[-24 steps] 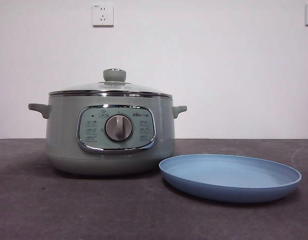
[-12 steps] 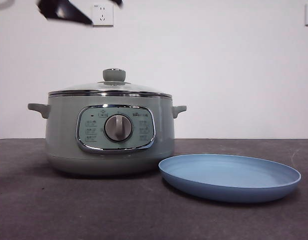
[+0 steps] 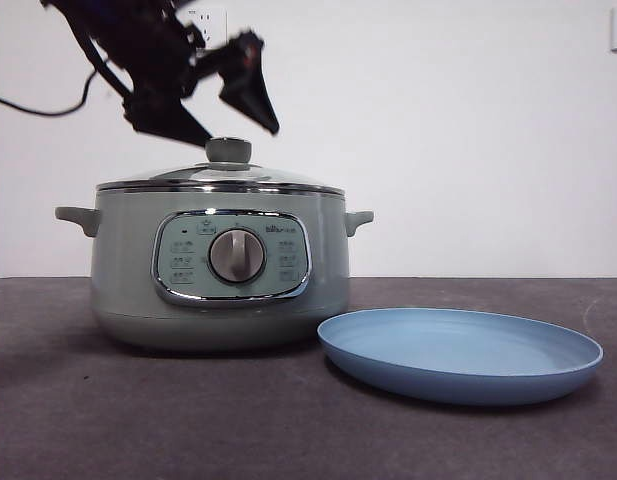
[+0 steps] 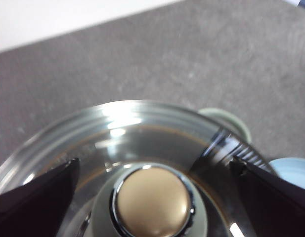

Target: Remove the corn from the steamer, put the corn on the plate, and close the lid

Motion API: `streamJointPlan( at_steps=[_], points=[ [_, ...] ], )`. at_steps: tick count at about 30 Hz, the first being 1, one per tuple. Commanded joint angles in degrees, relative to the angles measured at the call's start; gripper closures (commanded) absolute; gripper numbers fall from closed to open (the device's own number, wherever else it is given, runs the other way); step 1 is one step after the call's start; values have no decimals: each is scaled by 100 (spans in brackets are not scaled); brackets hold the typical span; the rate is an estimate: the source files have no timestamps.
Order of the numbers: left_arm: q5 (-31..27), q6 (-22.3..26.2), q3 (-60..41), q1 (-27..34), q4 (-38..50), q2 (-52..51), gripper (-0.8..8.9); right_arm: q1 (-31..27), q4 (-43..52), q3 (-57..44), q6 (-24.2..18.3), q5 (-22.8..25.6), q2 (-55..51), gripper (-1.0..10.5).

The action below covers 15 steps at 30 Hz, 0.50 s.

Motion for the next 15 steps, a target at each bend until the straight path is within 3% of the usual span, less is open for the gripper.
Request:
streamJointPlan(
  at_steps=[1,4,12,15],
  points=[
    [-31,83,-24,-33,9,125,218,11,20,13,37,2,0,285],
    [-138,83,-24,-33,-35,166,236,11,24,13,37,22,0,285],
    [-133,81,-24,-37,-254,173,627,9,48,13,35,26,7,285],
    [-129,79,-24,-37,-354,173,715,9,61,13,37,37,28,285]
  ],
)
